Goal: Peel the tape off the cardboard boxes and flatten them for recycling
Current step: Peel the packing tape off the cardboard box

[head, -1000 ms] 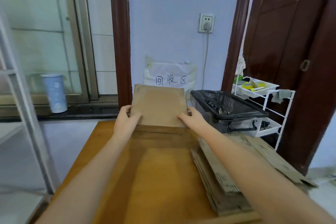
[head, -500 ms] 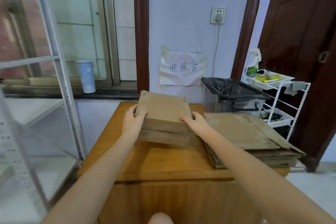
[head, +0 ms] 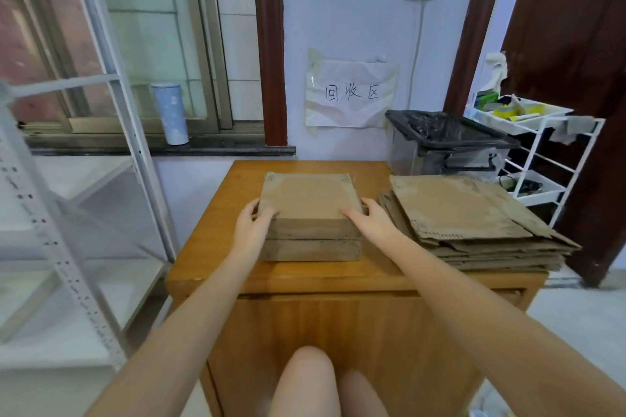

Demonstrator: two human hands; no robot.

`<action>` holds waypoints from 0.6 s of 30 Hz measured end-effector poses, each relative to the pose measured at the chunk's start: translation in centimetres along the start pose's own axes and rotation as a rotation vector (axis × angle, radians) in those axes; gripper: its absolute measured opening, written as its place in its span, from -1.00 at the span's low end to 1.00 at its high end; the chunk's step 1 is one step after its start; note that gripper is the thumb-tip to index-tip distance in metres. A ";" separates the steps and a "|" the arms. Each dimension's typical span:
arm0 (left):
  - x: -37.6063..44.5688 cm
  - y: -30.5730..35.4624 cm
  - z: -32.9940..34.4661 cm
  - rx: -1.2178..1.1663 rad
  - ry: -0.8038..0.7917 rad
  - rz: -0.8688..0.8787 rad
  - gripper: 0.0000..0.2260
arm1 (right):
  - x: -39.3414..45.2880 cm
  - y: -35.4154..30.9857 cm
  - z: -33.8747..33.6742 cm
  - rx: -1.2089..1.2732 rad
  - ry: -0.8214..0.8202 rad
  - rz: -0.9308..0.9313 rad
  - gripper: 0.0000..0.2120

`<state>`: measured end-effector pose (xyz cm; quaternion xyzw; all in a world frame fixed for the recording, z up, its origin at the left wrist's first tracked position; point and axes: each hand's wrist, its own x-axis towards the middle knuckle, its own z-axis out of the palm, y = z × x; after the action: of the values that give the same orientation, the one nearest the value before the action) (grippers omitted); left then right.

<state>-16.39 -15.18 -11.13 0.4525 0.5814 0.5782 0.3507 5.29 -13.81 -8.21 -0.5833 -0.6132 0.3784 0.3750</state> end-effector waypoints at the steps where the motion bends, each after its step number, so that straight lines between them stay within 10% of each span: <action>1: -0.1 -0.2 -0.1 -0.012 -0.024 -0.010 -0.56 | 0.0 0.2 0.0 0.008 -0.002 -0.007 -0.40; 9: -0.8 -2.1 -1.4 0.103 -0.165 -0.007 -0.28 | -0.9 2.6 -0.2 -0.121 -0.060 -0.151 -0.15; 18: -0.7 0.9 -1.6 0.156 -0.077 0.206 -0.33 | 0.8 -0.6 -1.7 0.034 0.134 -0.244 -0.43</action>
<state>-17.49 -16.44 -10.14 0.5577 0.5612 0.5463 0.2750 6.51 -13.03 -6.90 -0.5219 -0.6466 0.3006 0.4682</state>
